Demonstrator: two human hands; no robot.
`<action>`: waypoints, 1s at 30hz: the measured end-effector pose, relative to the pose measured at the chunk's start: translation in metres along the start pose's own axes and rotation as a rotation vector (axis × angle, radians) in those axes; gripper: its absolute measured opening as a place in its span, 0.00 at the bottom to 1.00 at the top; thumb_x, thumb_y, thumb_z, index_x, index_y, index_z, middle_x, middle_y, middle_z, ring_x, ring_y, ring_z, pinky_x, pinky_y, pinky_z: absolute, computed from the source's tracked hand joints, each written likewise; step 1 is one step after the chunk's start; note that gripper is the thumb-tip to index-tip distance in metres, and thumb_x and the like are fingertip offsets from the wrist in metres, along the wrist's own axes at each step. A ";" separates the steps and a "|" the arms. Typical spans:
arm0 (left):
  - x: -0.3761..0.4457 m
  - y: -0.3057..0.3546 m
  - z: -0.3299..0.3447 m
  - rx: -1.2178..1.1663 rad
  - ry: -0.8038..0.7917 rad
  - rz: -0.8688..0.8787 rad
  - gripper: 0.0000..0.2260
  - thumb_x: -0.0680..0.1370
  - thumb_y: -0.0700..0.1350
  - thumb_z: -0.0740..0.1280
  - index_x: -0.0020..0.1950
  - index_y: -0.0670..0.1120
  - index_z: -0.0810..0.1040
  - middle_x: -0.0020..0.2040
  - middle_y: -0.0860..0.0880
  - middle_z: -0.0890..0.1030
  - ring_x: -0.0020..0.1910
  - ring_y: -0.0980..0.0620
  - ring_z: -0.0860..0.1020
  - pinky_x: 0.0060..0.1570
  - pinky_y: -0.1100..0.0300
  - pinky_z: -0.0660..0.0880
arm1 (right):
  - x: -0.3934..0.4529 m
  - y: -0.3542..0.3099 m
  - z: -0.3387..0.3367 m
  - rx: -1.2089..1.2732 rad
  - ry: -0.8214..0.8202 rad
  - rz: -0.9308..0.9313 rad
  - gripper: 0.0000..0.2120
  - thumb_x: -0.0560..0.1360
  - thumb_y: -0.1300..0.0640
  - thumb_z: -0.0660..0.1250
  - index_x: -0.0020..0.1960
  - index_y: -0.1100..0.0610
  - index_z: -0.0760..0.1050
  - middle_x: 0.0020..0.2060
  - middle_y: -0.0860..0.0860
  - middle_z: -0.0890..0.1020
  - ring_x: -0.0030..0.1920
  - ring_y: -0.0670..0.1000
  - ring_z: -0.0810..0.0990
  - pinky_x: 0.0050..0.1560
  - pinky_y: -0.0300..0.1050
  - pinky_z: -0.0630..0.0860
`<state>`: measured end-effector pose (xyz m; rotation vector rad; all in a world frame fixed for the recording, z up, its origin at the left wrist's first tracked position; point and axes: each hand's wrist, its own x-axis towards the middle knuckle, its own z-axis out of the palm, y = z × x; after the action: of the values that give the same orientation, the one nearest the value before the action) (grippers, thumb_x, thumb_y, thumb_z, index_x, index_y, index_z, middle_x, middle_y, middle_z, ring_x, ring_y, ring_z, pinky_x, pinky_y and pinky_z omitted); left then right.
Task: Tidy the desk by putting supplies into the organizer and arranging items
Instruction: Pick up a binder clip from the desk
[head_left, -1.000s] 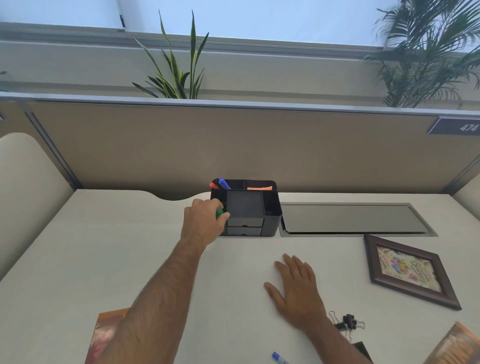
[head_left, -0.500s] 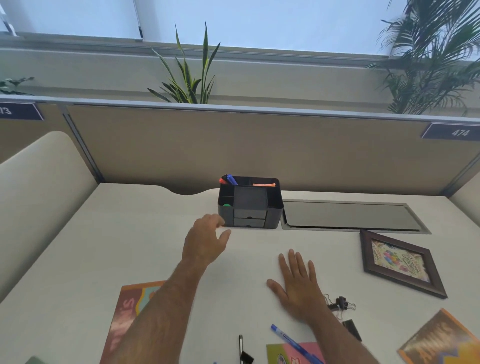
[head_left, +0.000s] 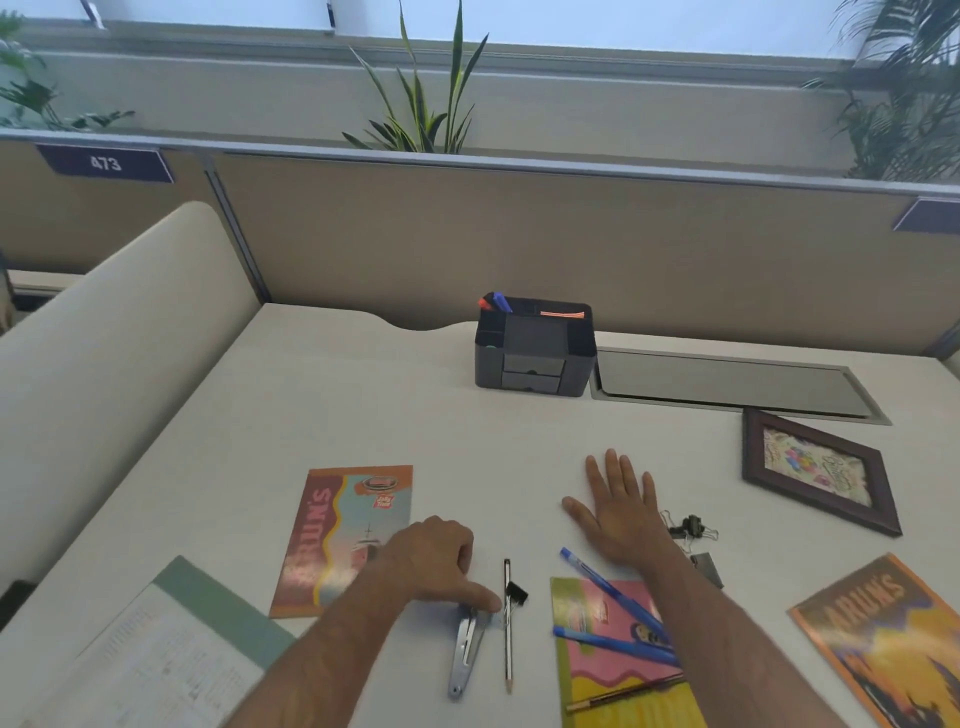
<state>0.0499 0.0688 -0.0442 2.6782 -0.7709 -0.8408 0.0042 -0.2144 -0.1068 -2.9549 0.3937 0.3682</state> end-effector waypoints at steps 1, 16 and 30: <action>-0.004 0.002 0.002 0.012 -0.006 -0.008 0.30 0.56 0.72 0.73 0.43 0.50 0.76 0.42 0.56 0.77 0.43 0.56 0.75 0.39 0.58 0.71 | 0.000 0.000 0.000 -0.002 -0.003 0.000 0.41 0.74 0.30 0.35 0.79 0.52 0.34 0.78 0.55 0.35 0.78 0.55 0.33 0.76 0.58 0.35; 0.007 -0.001 0.004 -0.126 0.032 0.049 0.13 0.63 0.56 0.70 0.43 0.54 0.75 0.42 0.56 0.77 0.40 0.59 0.74 0.35 0.64 0.71 | 0.004 0.004 0.008 0.018 0.034 0.001 0.41 0.73 0.29 0.33 0.79 0.51 0.34 0.78 0.54 0.36 0.78 0.55 0.33 0.76 0.59 0.35; 0.059 0.028 -0.058 -0.605 0.396 0.274 0.16 0.68 0.43 0.77 0.52 0.51 0.75 0.46 0.53 0.81 0.42 0.54 0.83 0.42 0.63 0.81 | 0.005 -0.052 -0.066 0.959 0.031 -0.251 0.37 0.68 0.51 0.78 0.72 0.45 0.65 0.64 0.43 0.77 0.61 0.43 0.78 0.61 0.40 0.76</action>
<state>0.1132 0.0164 -0.0144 2.0447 -0.6356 -0.3717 0.0377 -0.1767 -0.0397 -2.0310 0.1293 0.0589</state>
